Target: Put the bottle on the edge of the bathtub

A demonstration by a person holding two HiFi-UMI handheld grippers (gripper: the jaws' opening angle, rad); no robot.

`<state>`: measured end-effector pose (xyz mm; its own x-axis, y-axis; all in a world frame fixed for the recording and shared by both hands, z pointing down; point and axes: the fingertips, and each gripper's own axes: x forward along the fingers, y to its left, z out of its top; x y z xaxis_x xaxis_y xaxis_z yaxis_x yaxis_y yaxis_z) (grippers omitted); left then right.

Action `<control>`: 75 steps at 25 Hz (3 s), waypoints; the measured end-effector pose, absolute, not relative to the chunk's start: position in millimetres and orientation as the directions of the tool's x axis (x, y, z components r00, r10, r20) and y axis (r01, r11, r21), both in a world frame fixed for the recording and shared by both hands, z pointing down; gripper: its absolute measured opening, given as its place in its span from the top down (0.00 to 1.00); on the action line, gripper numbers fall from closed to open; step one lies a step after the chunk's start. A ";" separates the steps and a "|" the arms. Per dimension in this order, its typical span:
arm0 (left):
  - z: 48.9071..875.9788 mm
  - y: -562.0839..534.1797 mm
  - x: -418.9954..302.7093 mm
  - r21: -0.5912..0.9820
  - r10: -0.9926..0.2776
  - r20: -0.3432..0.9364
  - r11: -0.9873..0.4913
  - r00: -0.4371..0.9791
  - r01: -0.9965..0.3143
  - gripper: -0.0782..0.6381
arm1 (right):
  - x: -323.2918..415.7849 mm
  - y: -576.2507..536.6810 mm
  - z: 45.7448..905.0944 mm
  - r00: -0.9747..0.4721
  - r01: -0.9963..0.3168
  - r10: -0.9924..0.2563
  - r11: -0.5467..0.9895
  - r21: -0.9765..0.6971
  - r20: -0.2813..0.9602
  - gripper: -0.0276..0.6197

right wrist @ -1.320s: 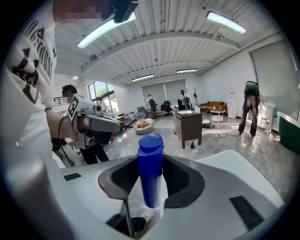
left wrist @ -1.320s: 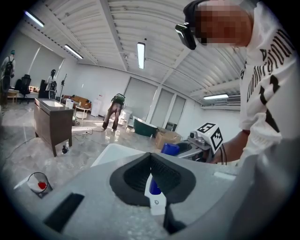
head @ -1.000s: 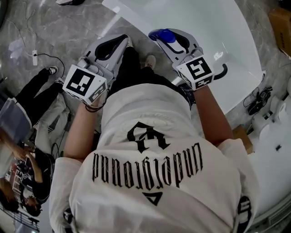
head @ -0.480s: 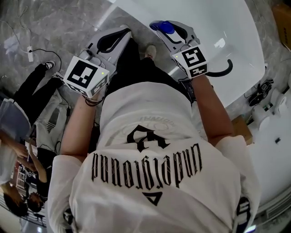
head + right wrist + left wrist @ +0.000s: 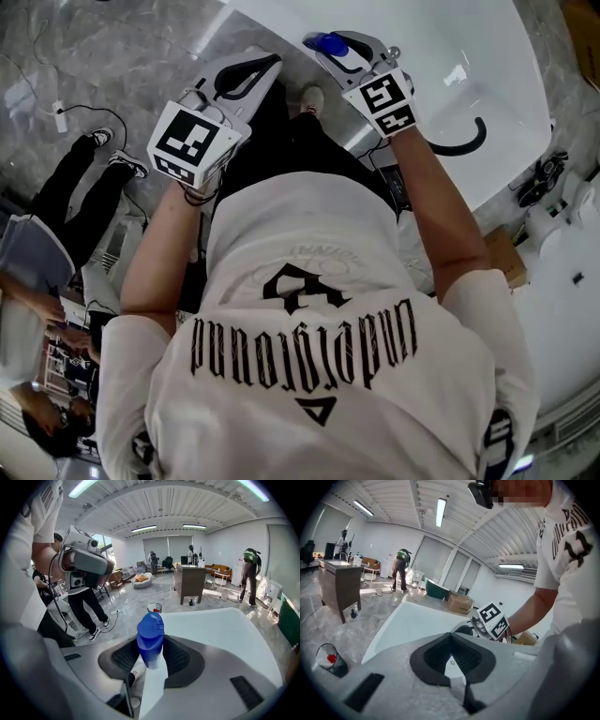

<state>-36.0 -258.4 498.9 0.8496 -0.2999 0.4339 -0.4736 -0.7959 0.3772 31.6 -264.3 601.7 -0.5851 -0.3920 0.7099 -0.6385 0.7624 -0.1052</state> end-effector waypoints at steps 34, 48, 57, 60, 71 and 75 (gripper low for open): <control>593.0 -264.6 -37.8 0.406 -0.185 0.530 -0.802 0.828 -0.439 0.87 | 31.3 -250.9 707.0 -0.488 -0.574 -0.314 0.819 -0.028 0.815 0.71; 599.4 -254.0 -38.4 0.421 -0.180 0.528 -0.793 0.830 -0.441 0.87 | 28.0 -242.4 710.6 -0.491 -0.574 -0.310 0.818 -0.035 0.814 0.71; 597.7 -254.0 -33.9 0.417 -0.178 0.530 -0.796 0.829 -0.438 0.87 | 29.8 -243.0 702.8 -0.499 -0.572 -0.314 0.820 -0.034 0.808 0.69; 596.4 -249.0 -31.7 0.413 -0.185 0.530 -0.796 0.827 -0.443 0.87 | 31.5 -237.4 700.4 -0.503 -0.564 -0.311 0.825 -0.034 0.806 0.69; 578.7 -223.5 -26.2 0.401 -0.246 0.515 -0.777 0.821 -0.485 0.87 | 42.1 -224.3 662.2 -0.534 -0.560 -0.353 0.829 -0.008 0.768 0.69; 579.8 -214.0 -29.5 0.399 -0.274 0.515 -0.762 0.812 -0.510 0.87 | 45.5 -220.9 652.8 -0.541 -0.571 -0.374 0.821 -0.003 0.753 0.69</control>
